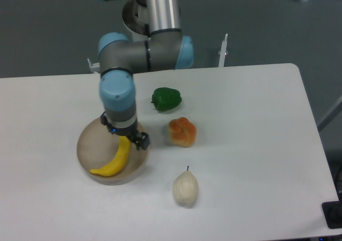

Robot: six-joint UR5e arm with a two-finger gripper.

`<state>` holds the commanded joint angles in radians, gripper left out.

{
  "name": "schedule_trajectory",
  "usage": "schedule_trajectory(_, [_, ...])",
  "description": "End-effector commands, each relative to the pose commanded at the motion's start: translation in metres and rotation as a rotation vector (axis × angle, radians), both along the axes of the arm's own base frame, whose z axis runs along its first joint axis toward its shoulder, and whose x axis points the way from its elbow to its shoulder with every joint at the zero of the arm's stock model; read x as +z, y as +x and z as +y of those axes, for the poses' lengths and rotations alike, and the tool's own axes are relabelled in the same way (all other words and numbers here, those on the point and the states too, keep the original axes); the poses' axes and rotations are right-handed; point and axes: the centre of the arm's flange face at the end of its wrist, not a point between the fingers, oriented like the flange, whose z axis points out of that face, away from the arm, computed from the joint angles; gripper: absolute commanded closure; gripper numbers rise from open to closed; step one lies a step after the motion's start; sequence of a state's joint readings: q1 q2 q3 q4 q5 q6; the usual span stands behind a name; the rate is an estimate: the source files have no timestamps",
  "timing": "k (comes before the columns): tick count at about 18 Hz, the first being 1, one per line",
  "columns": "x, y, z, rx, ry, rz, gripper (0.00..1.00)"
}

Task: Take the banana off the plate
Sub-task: 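Move the gripper over the plate and lower it onto the banana, then close the gripper on the banana's stem end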

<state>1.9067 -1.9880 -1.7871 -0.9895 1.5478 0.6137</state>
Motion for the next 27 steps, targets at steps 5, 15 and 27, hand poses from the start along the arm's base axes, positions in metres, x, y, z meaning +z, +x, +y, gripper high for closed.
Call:
schedule_trajectory(5, [0.003, -0.002, 0.004, 0.071, 0.038, 0.016, 0.0])
schedule_trajectory(15, [-0.028, -0.005, 0.006, 0.063, 0.001, 0.031, 0.15])
schedule_trajectory(27, [0.036, -0.032, 0.007, 0.098, 0.097, 0.053, 0.9])
